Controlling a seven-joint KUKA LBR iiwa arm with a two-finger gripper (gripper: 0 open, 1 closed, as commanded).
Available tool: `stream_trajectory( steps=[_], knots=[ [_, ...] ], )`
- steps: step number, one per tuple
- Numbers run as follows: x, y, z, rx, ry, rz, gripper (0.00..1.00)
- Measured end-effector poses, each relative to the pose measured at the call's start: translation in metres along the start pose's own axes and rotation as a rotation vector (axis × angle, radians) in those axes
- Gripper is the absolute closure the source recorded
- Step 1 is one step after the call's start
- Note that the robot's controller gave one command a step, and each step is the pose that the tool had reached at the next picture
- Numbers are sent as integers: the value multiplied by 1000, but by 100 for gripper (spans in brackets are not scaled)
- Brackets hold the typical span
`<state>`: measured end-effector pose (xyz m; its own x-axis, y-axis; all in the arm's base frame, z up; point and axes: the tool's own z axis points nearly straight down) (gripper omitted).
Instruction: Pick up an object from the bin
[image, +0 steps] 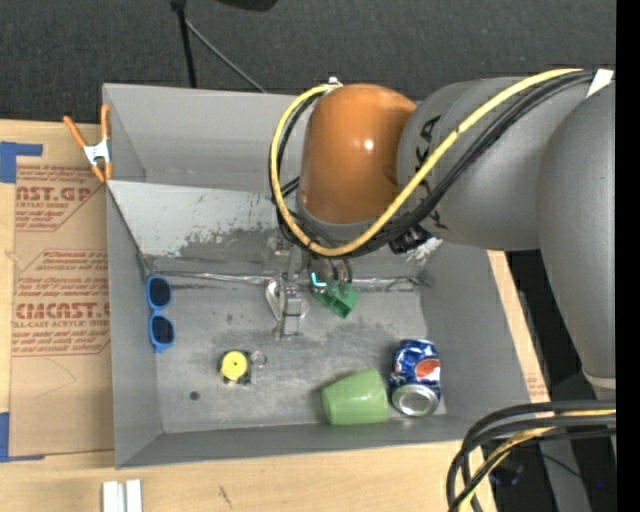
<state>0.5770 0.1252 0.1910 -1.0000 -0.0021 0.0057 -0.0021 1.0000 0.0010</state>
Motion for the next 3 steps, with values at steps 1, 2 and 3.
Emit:
stream_trajectory(
  steps=[1, 2, 3],
  knots=[
    [49, 63, 125, 1, 2, 250, 0],
    [73, 6, 90, 3, -6, 56, 0],
    [16, 11, 122, 1, -8, -66, 0]
  ],
)
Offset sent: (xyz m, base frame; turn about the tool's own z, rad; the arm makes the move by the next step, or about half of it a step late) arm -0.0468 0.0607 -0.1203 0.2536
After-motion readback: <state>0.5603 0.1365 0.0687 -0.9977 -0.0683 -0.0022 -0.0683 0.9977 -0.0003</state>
